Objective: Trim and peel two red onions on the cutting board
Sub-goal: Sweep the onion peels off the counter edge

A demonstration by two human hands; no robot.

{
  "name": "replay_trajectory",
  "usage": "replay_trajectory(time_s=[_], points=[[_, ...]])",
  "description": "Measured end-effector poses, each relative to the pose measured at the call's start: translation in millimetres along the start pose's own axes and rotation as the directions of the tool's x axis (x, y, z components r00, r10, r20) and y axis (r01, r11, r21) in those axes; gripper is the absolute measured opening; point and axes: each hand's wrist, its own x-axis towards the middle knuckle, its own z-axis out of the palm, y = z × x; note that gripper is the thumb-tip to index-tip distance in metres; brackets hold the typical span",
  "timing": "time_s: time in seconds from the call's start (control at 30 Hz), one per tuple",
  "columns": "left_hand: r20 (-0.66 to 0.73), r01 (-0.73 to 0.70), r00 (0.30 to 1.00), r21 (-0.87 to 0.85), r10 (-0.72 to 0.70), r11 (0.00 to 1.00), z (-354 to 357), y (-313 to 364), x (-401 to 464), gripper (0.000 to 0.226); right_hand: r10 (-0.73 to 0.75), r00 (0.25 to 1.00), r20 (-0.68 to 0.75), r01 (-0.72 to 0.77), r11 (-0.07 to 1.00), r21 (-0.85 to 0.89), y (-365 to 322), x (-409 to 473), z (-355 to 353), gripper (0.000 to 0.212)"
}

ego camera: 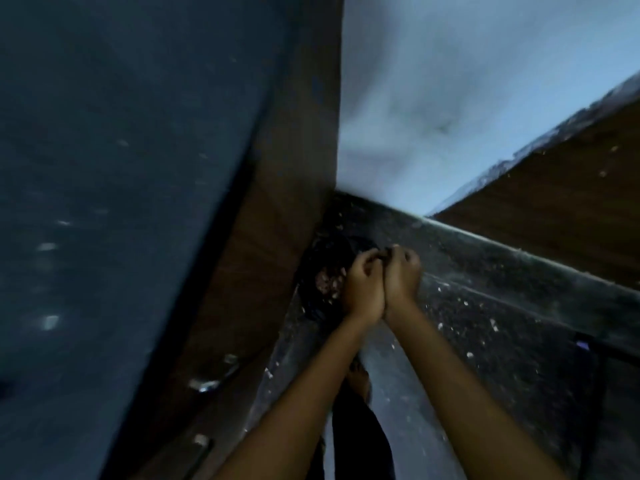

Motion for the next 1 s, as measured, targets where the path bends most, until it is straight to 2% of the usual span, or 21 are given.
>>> replay_trajectory(time_s=[0.07, 0.2, 0.33, 0.47, 0.57, 0.67, 0.77, 0.87, 0.93, 1.0], points=[[-0.049, -0.159, 0.986, -0.001, 0.158, 0.987, -12, 12, -31, 0.030, -0.157, 0.987, 0.021, 0.157, 0.987, -0.015, -25, -29, -7, 0.015], [-0.112, -0.429, 0.897, 0.003, 0.427, 0.903, -72, 62, -92, 0.031, -0.442, 0.889, 0.124, 0.431, 0.896, 0.104, -86, -111, -3, 0.019], [-0.219, -0.606, 0.764, 0.077, 0.606, 0.792, -151, 98, -165, 0.033, -0.630, 0.739, 0.238, 0.602, 0.776, 0.188, -134, -216, 9, 0.020], [-0.376, -0.669, 0.649, 0.131, 0.661, 0.732, -234, 97, -220, 0.034, -0.731, 0.556, 0.396, 0.706, 0.666, 0.240, -146, -316, 31, 0.022], [-0.478, -0.672, 0.600, 0.132, 0.641, 0.728, -288, 77, -251, 0.032, -0.728, 0.416, 0.545, 0.721, 0.629, 0.291, -136, -376, 46, 0.022], [-0.567, -0.657, 0.564, 0.132, 0.600, 0.742, -329, 47, -283, 0.031, -0.647, 0.305, 0.699, 0.706, 0.646, 0.290, -116, -422, 59, 0.020], [-0.630, -0.621, 0.551, 0.129, 0.547, 0.773, -355, 15, -306, 0.034, -0.580, 0.198, 0.791, 0.773, 0.589, 0.238, -92, -447, 74, 0.020], [-0.651, -0.556, 0.566, 0.153, 0.507, 0.817, -372, -18, -317, 0.036, -0.475, 0.121, 0.872, 0.820, 0.543, 0.181, -72, -460, 89, 0.020], [-0.665, -0.486, 0.567, 0.208, 0.487, 0.849, -380, -37, -319, 0.035, -0.416, 0.060, 0.907, 0.859, 0.484, 0.165, -63, -460, 98, 0.019], [-0.661, -0.396, 0.567, 0.305, 0.492, 0.866, -386, -54, -319, 0.035, -0.429, 0.011, 0.903, 0.919, 0.361, 0.161, -58, -453, 107, 0.022]])
